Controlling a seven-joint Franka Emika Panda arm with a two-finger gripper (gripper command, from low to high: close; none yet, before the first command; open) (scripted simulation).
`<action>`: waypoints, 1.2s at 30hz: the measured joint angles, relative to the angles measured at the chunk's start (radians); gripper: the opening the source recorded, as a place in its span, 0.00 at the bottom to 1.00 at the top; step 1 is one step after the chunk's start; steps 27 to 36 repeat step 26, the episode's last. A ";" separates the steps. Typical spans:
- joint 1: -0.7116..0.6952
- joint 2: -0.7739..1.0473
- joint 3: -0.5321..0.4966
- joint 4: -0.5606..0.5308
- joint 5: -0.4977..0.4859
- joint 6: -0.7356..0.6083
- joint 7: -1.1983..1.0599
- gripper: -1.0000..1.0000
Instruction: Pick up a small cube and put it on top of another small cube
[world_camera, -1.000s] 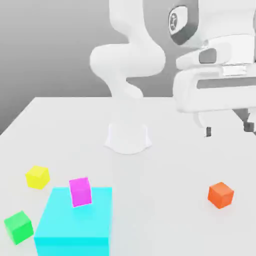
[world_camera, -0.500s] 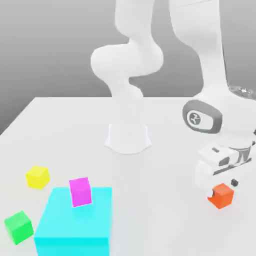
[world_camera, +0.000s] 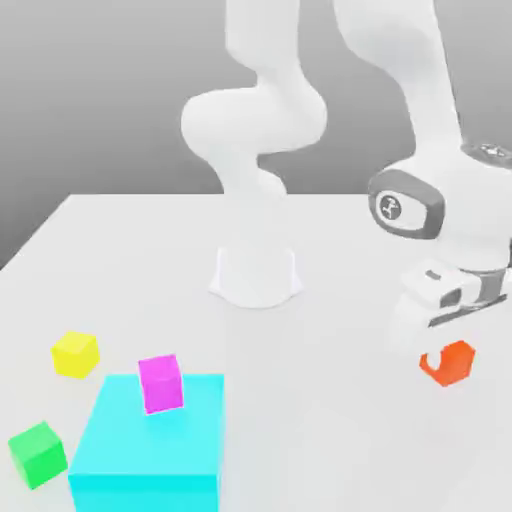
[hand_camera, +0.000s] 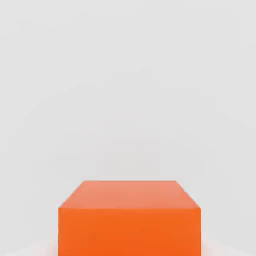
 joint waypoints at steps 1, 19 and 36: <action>-0.051 -0.029 -0.025 0.002 0.006 -0.030 -0.028 0.00; -0.422 -0.156 -0.340 -0.013 0.097 -0.138 -0.347 1.00; -0.427 -0.241 -0.337 0.008 0.083 -0.243 -0.337 1.00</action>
